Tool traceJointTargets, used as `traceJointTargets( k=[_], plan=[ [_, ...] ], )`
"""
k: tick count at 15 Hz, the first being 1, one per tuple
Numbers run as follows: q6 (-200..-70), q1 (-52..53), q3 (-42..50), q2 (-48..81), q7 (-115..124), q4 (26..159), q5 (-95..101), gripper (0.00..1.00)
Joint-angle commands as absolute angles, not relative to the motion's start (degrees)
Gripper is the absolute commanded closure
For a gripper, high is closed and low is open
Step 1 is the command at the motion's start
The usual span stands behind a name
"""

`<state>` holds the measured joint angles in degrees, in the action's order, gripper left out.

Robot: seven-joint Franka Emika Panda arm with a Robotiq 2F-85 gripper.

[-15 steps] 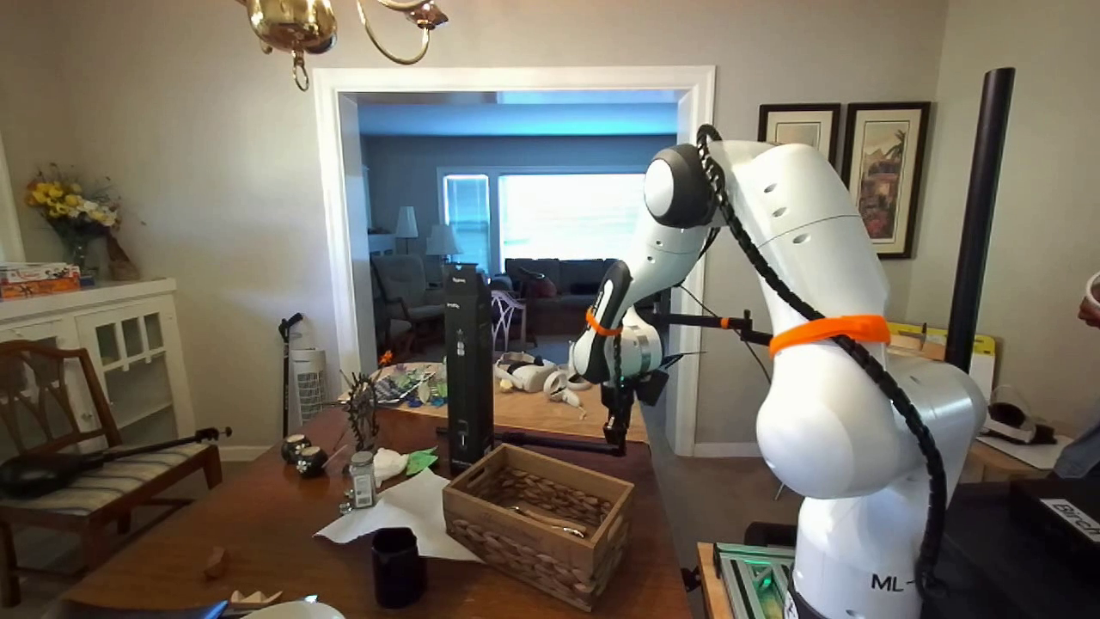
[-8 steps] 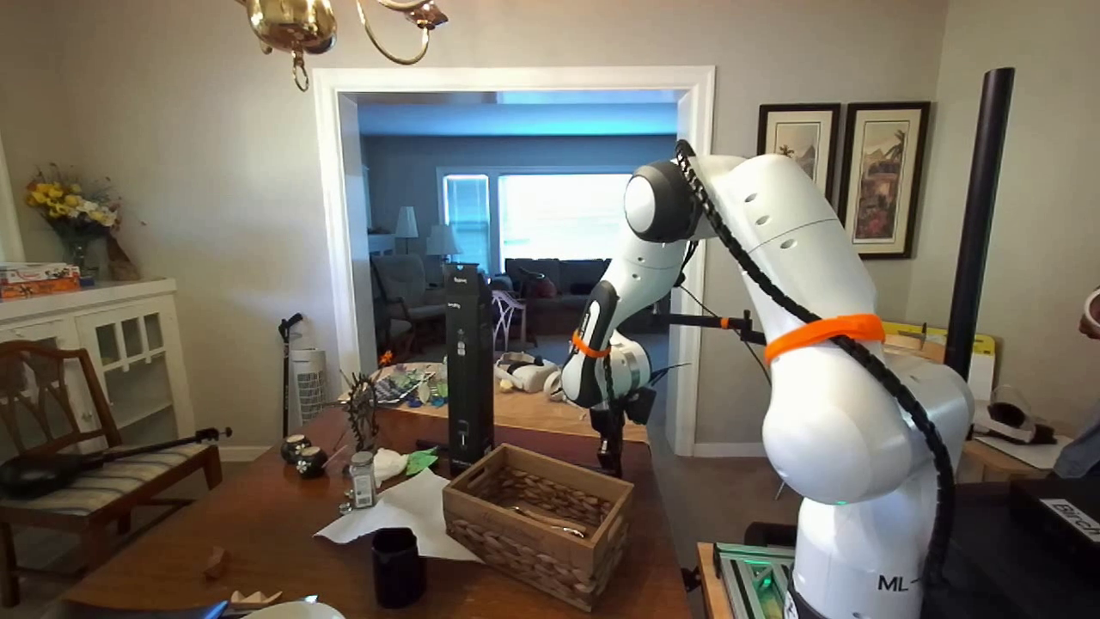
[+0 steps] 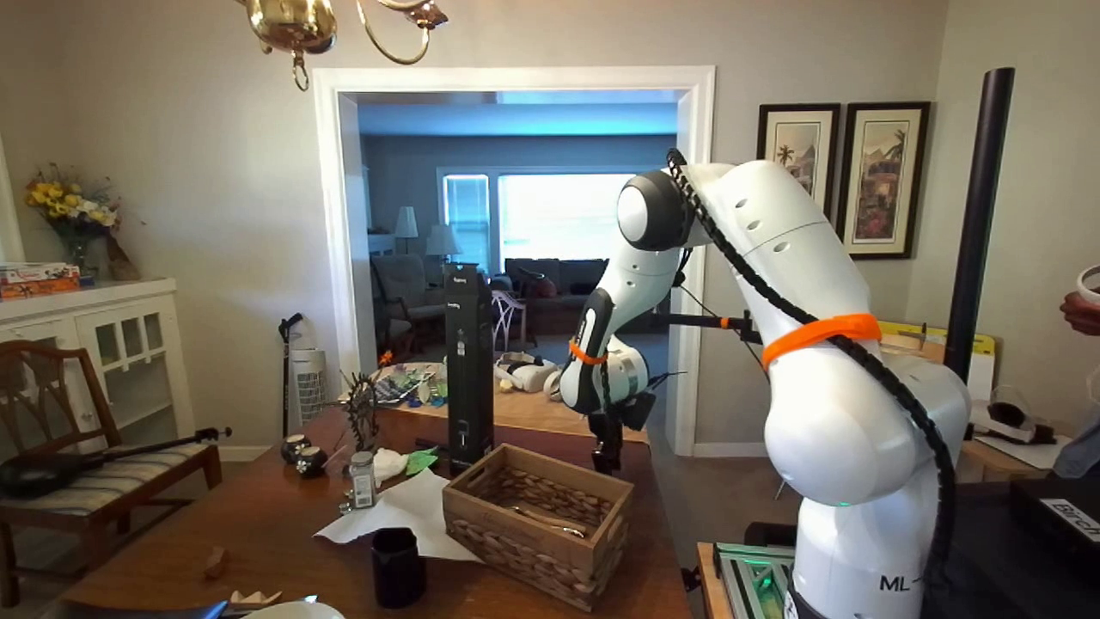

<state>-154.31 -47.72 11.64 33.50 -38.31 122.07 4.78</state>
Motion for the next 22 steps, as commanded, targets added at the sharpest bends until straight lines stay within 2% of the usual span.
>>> traceJointTargets(
  k=[1,2,3,6,8,10,12,17,22],
  plan=[
    [-160.24,-51.38,7.45,33.56,-36.85,120.89,-0.68,0.07],
    [-161.87,-52.63,5.74,33.81,-36.81,120.44,-2.48,0.01],
    [-163.09,-53.53,4.32,33.98,-36.37,119.88,-3.79,0.0],
    [-164.67,-55.43,0.82,34.75,-35.44,118.79,-5.47,0.01],
    [-165.32,-56.74,-1.58,35.51,-35.41,118.33,-6.11,0.12],
    [-166.35,-57.56,-3.24,36.52,-35.17,118.01,-6.19,0.36],
    [-167.38,-58.27,-4.54,37.79,-35.0,117.79,-5.65,0.53],
    [-168.85,-58.32,-4.67,40.32,-34.21,117.56,-3.48,0.91],
    [-166.79,-56.17,-1.02,38.15,-34.06,118.95,0.71,0.92]
  ],
)
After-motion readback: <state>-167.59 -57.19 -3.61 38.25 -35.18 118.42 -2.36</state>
